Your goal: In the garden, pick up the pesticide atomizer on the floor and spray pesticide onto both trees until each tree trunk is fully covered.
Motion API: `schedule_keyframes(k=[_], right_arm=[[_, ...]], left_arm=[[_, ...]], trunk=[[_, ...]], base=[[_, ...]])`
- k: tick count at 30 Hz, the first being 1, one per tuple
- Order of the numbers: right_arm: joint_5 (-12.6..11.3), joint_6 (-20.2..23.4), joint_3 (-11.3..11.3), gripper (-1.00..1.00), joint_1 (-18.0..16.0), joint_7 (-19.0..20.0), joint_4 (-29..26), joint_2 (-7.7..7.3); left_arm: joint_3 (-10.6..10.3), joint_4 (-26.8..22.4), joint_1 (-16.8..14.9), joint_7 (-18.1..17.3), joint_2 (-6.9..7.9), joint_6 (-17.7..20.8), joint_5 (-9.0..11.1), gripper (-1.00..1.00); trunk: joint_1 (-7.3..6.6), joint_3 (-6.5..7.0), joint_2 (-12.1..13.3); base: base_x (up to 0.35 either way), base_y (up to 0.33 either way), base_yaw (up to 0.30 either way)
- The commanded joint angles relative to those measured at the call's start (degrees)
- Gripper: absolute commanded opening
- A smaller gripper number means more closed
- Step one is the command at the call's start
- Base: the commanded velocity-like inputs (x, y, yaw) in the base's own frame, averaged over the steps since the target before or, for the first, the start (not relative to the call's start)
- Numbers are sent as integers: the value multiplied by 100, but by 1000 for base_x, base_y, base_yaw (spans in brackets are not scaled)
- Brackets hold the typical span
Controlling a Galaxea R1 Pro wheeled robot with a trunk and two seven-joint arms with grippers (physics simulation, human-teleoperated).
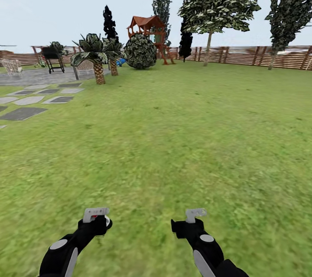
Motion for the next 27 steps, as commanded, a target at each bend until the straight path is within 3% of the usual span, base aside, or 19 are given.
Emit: schedule_keyframes(k=[1,27], right_arm=[[-55,9,17,100,-5,-58,-10,-7],[-47,9,0,100,281,-58,-391,-21]], left_arm=[[15,-8,-5,-39,-8,19,-50,-100],[-3,1,-4,-39,-3,15,-96,-100]], trunk=[[3,-6,-3],[3,-6,-3]], base=[[334,0,49],[334,0,-58]])
